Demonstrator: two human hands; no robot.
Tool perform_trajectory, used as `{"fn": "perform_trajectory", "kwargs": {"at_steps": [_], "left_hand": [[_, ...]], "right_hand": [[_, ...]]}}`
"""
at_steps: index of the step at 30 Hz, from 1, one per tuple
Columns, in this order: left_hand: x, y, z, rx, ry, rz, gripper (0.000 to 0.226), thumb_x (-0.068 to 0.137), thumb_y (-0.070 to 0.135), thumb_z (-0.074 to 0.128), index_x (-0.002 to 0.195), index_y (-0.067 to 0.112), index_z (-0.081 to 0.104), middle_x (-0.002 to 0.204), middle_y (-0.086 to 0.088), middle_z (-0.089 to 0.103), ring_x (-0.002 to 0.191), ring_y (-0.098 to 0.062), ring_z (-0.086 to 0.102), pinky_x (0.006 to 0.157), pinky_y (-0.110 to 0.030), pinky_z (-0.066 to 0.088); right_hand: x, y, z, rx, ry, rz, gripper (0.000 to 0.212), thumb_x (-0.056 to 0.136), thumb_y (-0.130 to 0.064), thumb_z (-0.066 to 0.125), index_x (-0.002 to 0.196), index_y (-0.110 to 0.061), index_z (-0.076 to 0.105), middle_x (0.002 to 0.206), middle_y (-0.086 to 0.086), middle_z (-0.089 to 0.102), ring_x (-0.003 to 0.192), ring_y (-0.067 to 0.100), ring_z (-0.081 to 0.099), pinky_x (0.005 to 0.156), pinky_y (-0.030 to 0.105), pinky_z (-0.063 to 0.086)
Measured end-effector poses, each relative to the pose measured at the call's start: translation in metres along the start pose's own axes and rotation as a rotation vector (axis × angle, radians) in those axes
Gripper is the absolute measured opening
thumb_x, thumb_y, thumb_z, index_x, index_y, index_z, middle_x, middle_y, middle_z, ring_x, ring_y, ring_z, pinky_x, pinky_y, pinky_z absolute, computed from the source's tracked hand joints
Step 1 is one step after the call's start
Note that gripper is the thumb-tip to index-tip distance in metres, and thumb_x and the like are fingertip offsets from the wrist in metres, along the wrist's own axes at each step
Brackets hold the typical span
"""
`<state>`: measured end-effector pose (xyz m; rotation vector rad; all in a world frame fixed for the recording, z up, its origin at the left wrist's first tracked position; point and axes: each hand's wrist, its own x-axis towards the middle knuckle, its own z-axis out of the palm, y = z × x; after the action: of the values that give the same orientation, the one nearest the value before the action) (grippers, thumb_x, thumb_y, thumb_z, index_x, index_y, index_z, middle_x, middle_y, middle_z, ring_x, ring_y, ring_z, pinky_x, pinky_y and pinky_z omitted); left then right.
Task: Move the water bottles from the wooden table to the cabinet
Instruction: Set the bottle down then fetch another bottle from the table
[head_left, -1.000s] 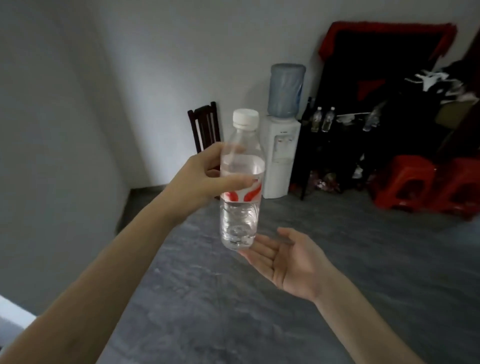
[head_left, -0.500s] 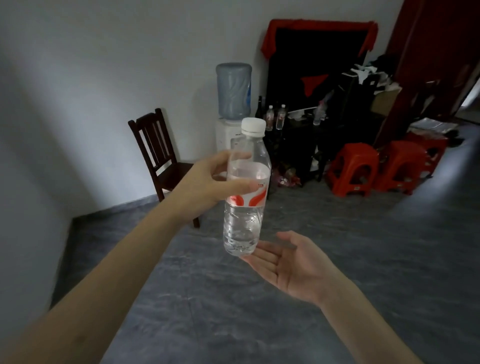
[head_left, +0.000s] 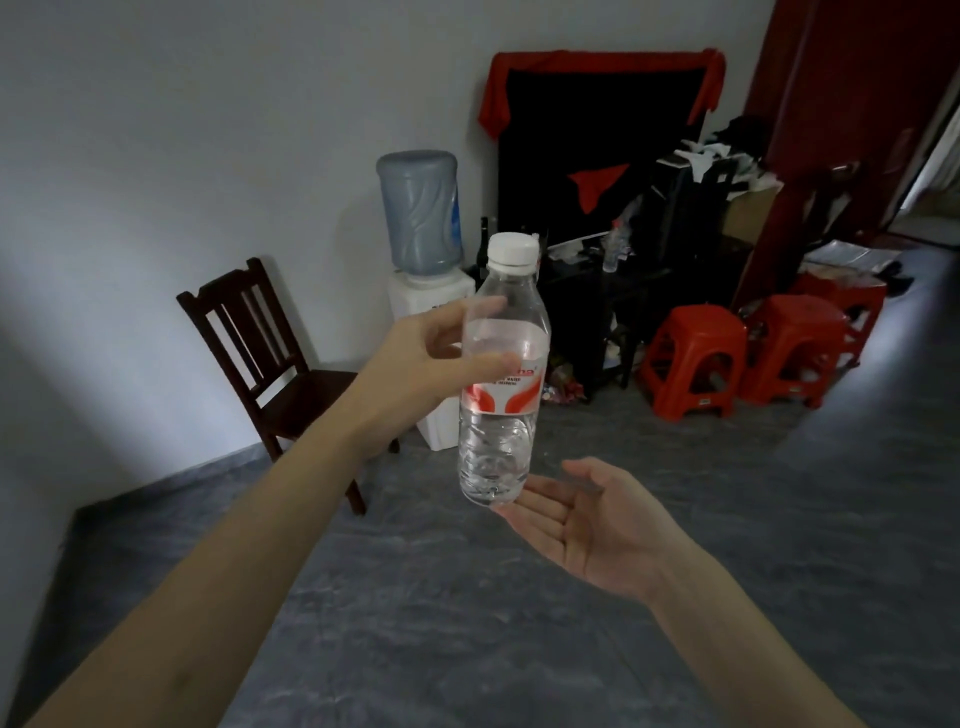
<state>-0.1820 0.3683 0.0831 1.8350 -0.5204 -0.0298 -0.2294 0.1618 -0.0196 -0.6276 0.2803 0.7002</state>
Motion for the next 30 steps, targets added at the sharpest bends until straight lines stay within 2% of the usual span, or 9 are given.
{"fn": "perform_trajectory", "kwargs": {"at_steps": [4,10,13,16,20,22,26,30], "left_hand": [[0.048,-0.018,-0.008,0.059,0.003,-0.005,0.070,0.077,0.037,0.077,0.143,0.028,0.057,0.124,0.009,0.072,0.112,-0.007,0.070,0.096,-0.030,0.057],[0.124,-0.060,-0.038,0.021,0.007,-0.026,0.045,0.094,0.026,0.068,0.137,0.026,0.056,0.119,0.010,0.070,0.101,0.001,0.071,0.075,-0.012,0.055],[0.171,-0.084,-0.061,0.015,0.021,-0.010,0.053,0.087,0.034,0.070,0.138,0.024,0.057,0.117,0.008,0.072,0.102,-0.003,0.072,0.075,-0.014,0.055],[0.220,-0.106,-0.087,-0.016,0.008,0.004,0.049,0.082,0.037,0.067,0.130,0.028,0.061,0.110,0.009,0.076,0.101,-0.005,0.073,0.076,-0.016,0.056],[0.283,-0.135,-0.122,-0.007,-0.034,0.010,0.057,0.074,0.050,0.071,0.126,0.030,0.061,0.117,0.005,0.074,0.107,-0.013,0.073,0.087,-0.031,0.061],[0.315,-0.149,-0.138,-0.012,-0.047,0.005,0.058,0.073,0.051,0.072,0.125,0.028,0.060,0.115,0.004,0.075,0.105,-0.017,0.074,0.087,-0.035,0.061],[0.370,-0.175,-0.153,-0.015,-0.071,-0.010,0.052,0.074,0.047,0.075,0.120,0.028,0.059,0.110,0.007,0.077,0.100,-0.017,0.076,0.080,-0.031,0.062],[0.424,-0.200,-0.159,-0.010,-0.104,-0.017,0.044,0.083,0.038,0.079,0.121,0.027,0.059,0.111,0.010,0.076,0.101,-0.013,0.075,0.079,-0.025,0.061]], "right_hand": [[0.040,-0.034,-0.002,-0.017,-0.001,0.030,0.051,0.095,-0.026,0.043,0.130,0.010,0.052,0.126,0.028,0.063,0.112,0.036,0.065,0.090,0.039,0.055],[0.114,-0.088,-0.002,-0.047,0.004,0.053,0.051,0.094,-0.026,0.043,0.129,0.009,0.053,0.126,0.027,0.063,0.110,0.035,0.067,0.080,0.038,0.060],[0.162,-0.120,0.001,-0.072,0.020,0.034,0.051,0.091,-0.026,0.046,0.127,0.009,0.054,0.125,0.027,0.064,0.107,0.035,0.068,0.082,0.038,0.059],[0.210,-0.154,0.010,-0.076,0.050,0.025,0.051,0.088,-0.026,0.049,0.126,0.008,0.056,0.124,0.025,0.065,0.103,0.034,0.070,0.080,0.038,0.061],[0.270,-0.198,0.019,-0.085,0.086,0.030,0.048,0.089,-0.026,0.048,0.122,0.008,0.059,0.122,0.025,0.066,0.101,0.034,0.071,0.081,0.039,0.060],[0.297,-0.216,0.020,-0.067,0.095,0.018,0.046,0.090,-0.025,0.048,0.119,0.008,0.063,0.123,0.024,0.066,0.102,0.033,0.071,0.084,0.039,0.057],[0.337,-0.248,0.017,-0.027,0.111,0.009,0.041,0.085,-0.024,0.051,0.100,0.007,0.075,0.121,0.022,0.068,0.100,0.031,0.071,0.083,0.037,0.058],[0.376,-0.285,0.008,-0.024,0.136,0.005,0.045,0.089,-0.024,0.049,0.118,0.006,0.065,0.122,0.023,0.067,0.103,0.032,0.070,0.080,0.037,0.061]]}}
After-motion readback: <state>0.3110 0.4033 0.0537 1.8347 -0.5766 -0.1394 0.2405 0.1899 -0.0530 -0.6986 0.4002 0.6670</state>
